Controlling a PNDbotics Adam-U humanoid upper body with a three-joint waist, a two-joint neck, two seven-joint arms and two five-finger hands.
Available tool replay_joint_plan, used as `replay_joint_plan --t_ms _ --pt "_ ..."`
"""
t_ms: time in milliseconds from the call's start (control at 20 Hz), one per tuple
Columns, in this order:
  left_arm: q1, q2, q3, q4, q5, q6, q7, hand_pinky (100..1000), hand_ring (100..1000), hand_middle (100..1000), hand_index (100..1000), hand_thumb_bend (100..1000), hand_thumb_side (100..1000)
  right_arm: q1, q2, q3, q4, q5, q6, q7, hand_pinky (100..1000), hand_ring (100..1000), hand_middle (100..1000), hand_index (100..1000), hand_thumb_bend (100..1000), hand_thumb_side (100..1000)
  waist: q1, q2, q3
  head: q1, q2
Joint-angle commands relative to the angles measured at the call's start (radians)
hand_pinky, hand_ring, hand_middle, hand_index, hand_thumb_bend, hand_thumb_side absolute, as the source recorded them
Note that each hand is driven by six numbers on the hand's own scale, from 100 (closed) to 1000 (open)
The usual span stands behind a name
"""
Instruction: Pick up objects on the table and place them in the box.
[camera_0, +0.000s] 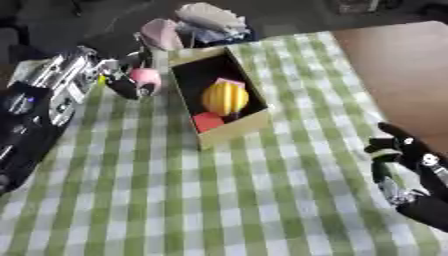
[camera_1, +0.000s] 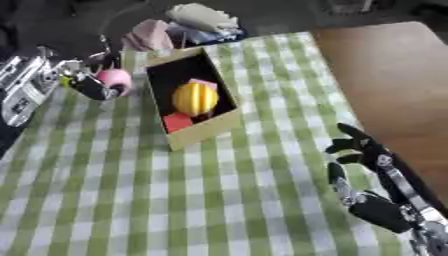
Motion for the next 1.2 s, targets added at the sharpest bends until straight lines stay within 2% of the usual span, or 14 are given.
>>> replay_joint_plan --t_ms 50,150,200,400,650,750,800,850,900,950,1000,1150,1200 --pt "-0.027 0.015 0.0 -0.01 0.013 0.021 0.08 526 442 450 571 240 211 -0.01 -0.01 -0.001 -0.009 -0.004 -0.003 0.002 736 890 694 986 100 470 -0.01 -0.015 -0.001 0.004 -0.01" --pt "-0.029 0.013 -0.004 -0.003 0.015 0.023 0.098 526 442 450 571 240 211 -0.01 -0.01 -0.001 -0.009 -0.004 -0.003 0.002 736 890 694 986 100 470 -0.01 -0.015 -0.001 0.004 -0.01" --pt "-0.033 0.008 -0.011 -0.002 0.019 0.02 0.103 623 571 552 672 218 217 -0.011 -0.008 0.0 -0.01 -0.005 -0.004 0.003 736 890 694 986 100 470 -0.012 -0.013 -0.007 0.008 -0.011" --pt "-0.055 -0.071 -0.052 0.054 0.009 0.01 0.122 654 614 601 712 227 228 -0.015 -0.005 0.005 -0.01 -0.008 -0.005 0.008 736 890 694 986 100 470 -0.014 -0.011 -0.02 0.016 -0.013" --pt "-0.056 -0.109 -0.072 0.102 -0.002 -0.008 0.14 677 647 651 754 254 239 -0.015 -0.004 0.004 -0.01 -0.009 -0.005 0.009 736 890 694 986 100 470 -0.015 -0.01 -0.024 0.016 -0.013" --pt "-0.053 -0.112 -0.075 0.113 -0.004 -0.015 0.13 723 730 778 868 288 251 -0.015 -0.003 0.004 -0.01 -0.01 -0.005 0.008 736 890 694 986 100 470 -0.015 -0.01 -0.024 0.016 -0.013" --pt "-0.052 -0.113 -0.074 0.115 -0.003 -0.018 0.125 737 750 805 892 289 259 -0.015 -0.003 0.004 -0.01 -0.01 -0.005 0.008 736 890 694 986 100 470 -0.015 -0.01 -0.024 0.015 -0.014" --pt "-0.05 -0.112 -0.072 0.116 0.001 -0.019 0.124 745 760 818 901 283 282 -0.015 -0.003 0.003 -0.01 -0.009 -0.005 0.008 736 890 694 986 100 470 -0.015 -0.01 -0.023 0.014 -0.014" --pt "-0.049 -0.111 -0.067 0.114 0.006 -0.017 0.127 768 788 854 928 261 377 -0.015 -0.003 0.003 -0.01 -0.009 -0.005 0.008 736 890 693 986 100 470 -0.015 -0.01 -0.022 0.012 -0.014" --pt "-0.047 -0.107 -0.061 0.107 0.015 -0.013 0.136 770 790 857 930 258 388 -0.015 -0.003 0.002 -0.01 -0.009 -0.005 0.007 736 890 693 986 100 470 -0.015 -0.01 -0.021 0.011 -0.015" --pt "-0.046 -0.102 -0.056 0.098 0.025 -0.009 0.147 774 800 873 939 230 435 -0.015 -0.003 0.001 -0.01 -0.008 -0.005 0.007 736 890 693 986 100 470 -0.015 -0.01 -0.02 0.009 -0.016" --pt "-0.029 -0.067 -0.037 0.037 0.071 0.009 0.191 768 786 854 926 174 414 -0.013 -0.004 -0.002 -0.01 -0.007 -0.004 0.004 736 890 693 985 100 470 -0.014 -0.009 -0.015 0.002 -0.018" --pt "-0.019 -0.052 -0.029 0.013 0.087 0.019 0.204 759 766 833 918 143 383 -0.013 -0.004 -0.004 -0.01 -0.006 -0.003 0.002 736 890 693 985 100 470 -0.014 -0.009 -0.012 -0.001 -0.019"
